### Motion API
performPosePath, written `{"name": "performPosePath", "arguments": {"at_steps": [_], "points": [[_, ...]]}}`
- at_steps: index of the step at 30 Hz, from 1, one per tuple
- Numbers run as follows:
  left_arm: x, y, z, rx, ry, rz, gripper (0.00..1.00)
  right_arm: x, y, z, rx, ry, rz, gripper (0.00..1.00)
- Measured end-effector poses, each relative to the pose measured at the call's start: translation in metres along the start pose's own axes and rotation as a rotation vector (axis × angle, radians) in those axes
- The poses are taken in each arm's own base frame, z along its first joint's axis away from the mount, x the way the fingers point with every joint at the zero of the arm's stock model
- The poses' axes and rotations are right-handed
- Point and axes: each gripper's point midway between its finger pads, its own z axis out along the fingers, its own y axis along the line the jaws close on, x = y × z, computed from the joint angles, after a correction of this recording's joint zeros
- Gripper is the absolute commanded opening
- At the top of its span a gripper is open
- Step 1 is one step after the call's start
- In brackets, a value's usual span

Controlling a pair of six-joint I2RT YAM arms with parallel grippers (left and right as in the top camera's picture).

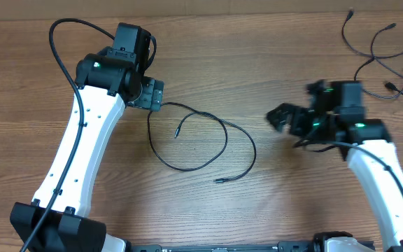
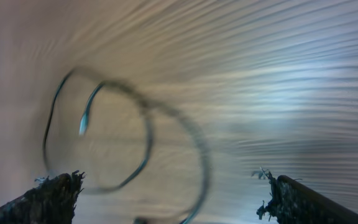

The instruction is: Untangle cables

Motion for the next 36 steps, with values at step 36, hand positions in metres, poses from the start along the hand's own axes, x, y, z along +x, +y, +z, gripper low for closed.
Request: {"name": "performPosePath", "arguments": {"at_steps": [36], "points": [[0.0, 0.0, 0.0, 0.0, 0.0, 0.0, 1.0, 0.187, 0.172, 0.146, -0.296, 0.358, -0.74, 1.0]]}}
